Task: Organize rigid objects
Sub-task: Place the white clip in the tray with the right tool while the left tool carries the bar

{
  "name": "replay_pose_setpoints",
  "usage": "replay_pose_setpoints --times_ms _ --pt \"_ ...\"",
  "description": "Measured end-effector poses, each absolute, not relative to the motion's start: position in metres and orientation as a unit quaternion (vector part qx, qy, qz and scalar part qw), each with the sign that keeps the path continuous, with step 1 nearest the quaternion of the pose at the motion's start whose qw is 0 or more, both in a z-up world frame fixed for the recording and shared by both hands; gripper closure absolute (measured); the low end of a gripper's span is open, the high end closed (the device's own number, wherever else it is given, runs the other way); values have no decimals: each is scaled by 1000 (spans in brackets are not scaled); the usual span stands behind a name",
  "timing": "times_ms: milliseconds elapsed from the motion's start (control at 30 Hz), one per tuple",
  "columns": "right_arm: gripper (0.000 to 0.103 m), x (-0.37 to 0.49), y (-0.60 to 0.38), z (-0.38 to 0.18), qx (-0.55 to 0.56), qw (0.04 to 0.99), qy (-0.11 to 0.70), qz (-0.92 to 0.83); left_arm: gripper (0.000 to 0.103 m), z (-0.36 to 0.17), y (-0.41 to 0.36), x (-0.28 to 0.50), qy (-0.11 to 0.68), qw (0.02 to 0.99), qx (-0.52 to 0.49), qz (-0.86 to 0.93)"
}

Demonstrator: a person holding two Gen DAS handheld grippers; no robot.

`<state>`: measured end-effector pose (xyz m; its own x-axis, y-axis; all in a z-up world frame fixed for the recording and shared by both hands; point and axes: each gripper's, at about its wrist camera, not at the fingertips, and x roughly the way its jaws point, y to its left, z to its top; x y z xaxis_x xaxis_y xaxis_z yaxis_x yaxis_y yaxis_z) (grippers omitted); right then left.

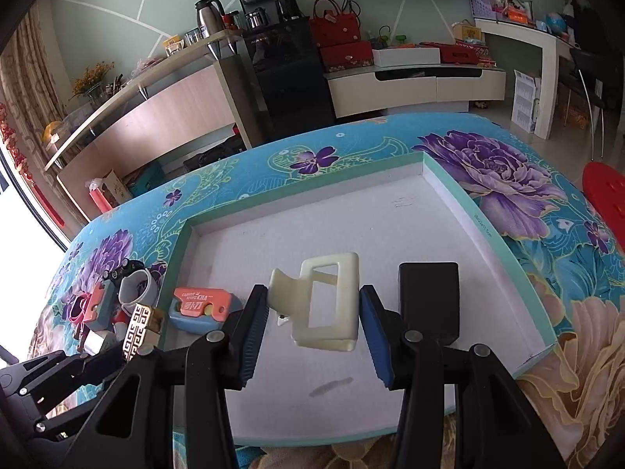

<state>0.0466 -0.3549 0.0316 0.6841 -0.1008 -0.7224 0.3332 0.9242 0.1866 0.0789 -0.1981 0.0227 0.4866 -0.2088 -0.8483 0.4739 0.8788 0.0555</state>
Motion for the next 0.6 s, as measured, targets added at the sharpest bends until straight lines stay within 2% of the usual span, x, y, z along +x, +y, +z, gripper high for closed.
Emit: replay_pose_setpoints --times_ms 600 --pt "53 48 -369 20 159 893 401 -129 79 5 -206 81 486 844 151 -168"
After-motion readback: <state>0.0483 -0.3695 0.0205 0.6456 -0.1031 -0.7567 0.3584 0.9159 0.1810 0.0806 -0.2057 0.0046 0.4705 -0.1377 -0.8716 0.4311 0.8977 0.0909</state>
